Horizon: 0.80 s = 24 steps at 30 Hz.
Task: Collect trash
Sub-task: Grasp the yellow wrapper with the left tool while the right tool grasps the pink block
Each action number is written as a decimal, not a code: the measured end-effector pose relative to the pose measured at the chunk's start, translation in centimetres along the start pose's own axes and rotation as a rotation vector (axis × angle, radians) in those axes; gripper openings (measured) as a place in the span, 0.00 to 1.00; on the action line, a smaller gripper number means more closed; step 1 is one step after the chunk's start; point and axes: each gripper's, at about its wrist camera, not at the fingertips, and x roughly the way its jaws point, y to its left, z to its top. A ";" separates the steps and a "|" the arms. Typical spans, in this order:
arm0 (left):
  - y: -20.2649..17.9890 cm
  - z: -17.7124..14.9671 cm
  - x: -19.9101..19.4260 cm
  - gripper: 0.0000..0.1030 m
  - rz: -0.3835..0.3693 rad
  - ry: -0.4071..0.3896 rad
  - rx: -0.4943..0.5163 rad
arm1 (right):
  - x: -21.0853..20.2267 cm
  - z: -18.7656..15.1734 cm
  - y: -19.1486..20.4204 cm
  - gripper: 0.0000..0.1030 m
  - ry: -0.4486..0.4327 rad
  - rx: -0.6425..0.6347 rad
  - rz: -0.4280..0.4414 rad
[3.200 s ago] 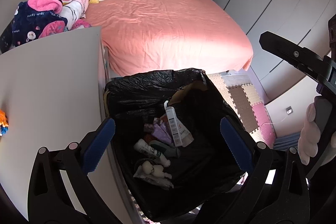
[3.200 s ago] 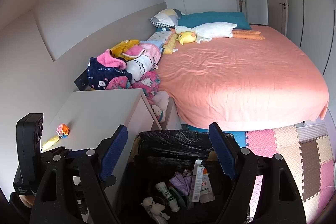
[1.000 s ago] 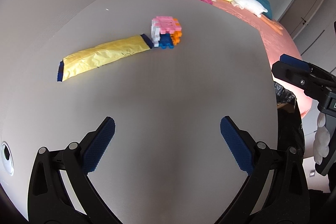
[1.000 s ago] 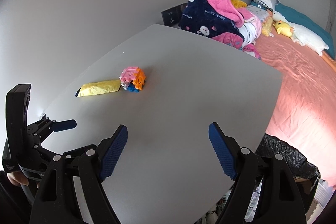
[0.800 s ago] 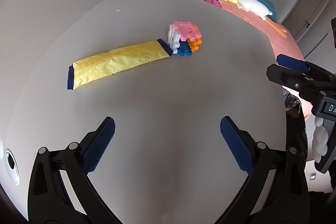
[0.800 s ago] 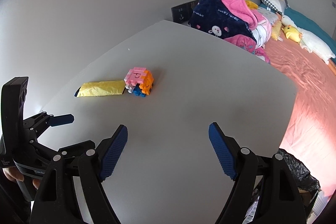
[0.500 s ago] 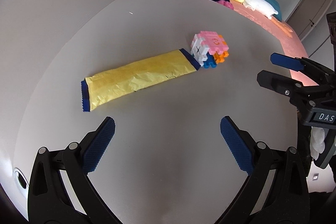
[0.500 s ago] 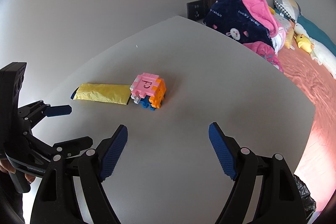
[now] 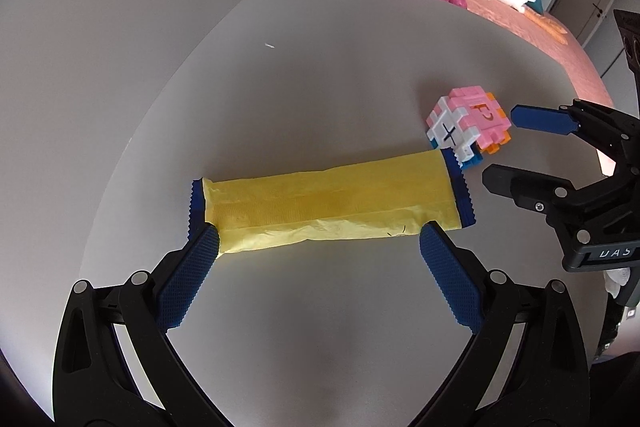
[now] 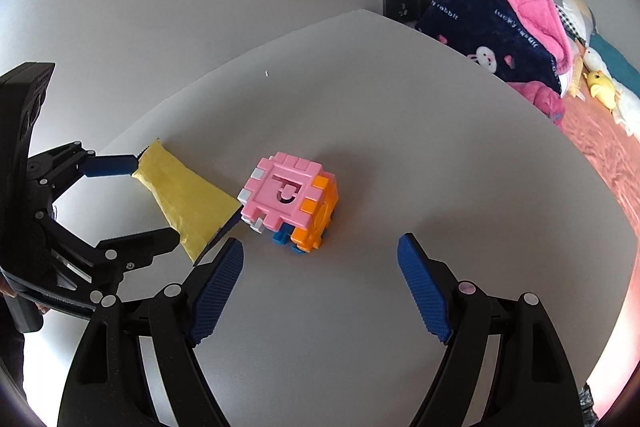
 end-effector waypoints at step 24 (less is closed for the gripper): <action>0.2 3.8 2.4 0.84 -0.025 0.086 0.215 | 2.4 2.3 -0.1 0.42 -0.023 -0.046 0.048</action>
